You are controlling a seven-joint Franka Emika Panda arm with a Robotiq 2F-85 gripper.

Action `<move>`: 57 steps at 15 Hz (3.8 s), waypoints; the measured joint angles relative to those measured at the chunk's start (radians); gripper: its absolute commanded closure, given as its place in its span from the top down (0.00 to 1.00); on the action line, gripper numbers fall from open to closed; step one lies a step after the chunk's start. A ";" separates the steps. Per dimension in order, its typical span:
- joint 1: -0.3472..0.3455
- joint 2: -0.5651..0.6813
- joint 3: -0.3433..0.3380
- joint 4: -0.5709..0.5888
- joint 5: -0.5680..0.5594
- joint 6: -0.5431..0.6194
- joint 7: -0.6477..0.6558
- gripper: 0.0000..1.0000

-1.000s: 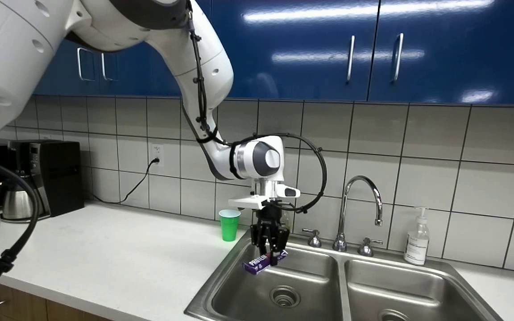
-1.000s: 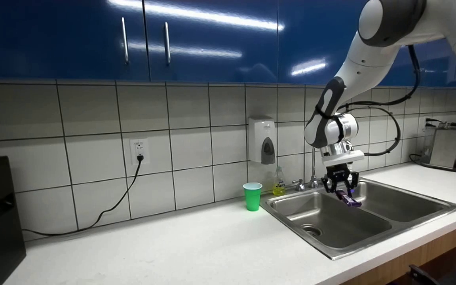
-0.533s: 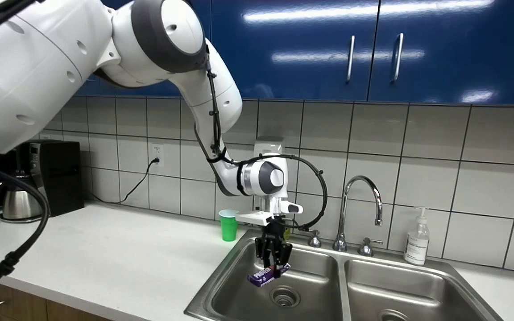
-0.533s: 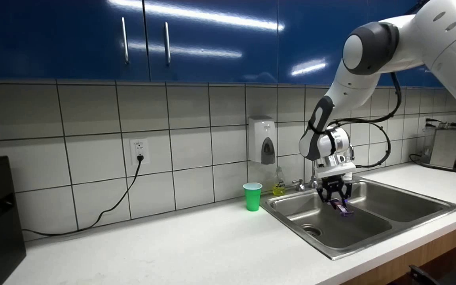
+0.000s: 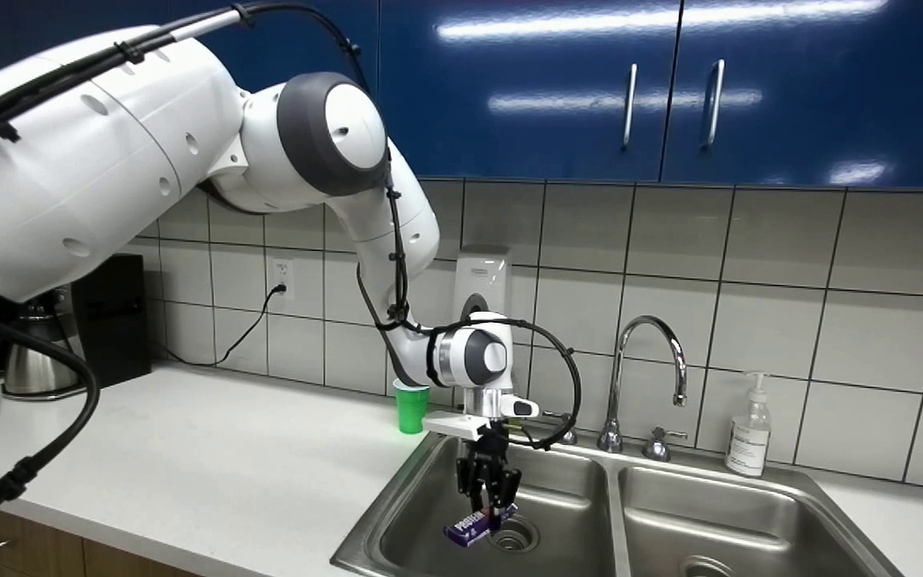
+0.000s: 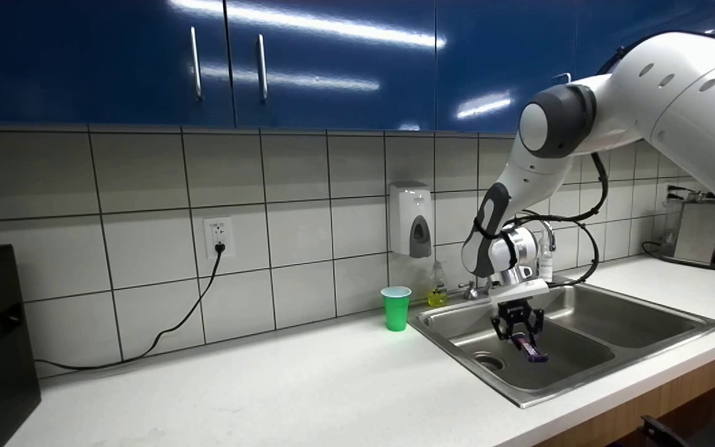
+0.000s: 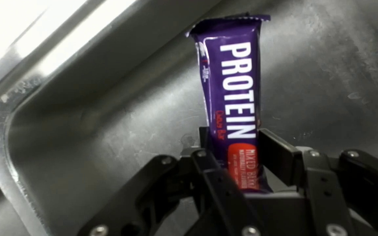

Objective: Put the chocolate bar inside the left sink

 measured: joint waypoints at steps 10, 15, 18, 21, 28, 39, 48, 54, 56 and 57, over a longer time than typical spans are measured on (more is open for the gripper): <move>0.019 0.165 0.000 0.118 0.002 0.031 0.000 0.15; 0.020 0.207 0.000 0.148 0.004 0.033 0.001 0.15; 0.019 0.222 0.000 0.160 0.006 0.034 0.001 0.15; 0.019 0.231 -0.001 0.166 0.009 0.035 0.001 0.15; 0.018 0.244 -0.003 0.179 0.013 0.036 0.002 0.95; 0.019 0.123 -0.004 0.148 0.031 0.036 0.002 1.00; 0.043 -0.114 -0.009 -0.060 0.029 0.036 0.002 1.00; 0.109 -0.346 -0.011 -0.299 0.000 0.031 0.002 1.00; 0.137 -0.419 -0.006 -0.383 -0.022 0.028 0.002 1.00; 0.150 -0.456 -0.001 -0.424 -0.033 0.025 0.002 1.00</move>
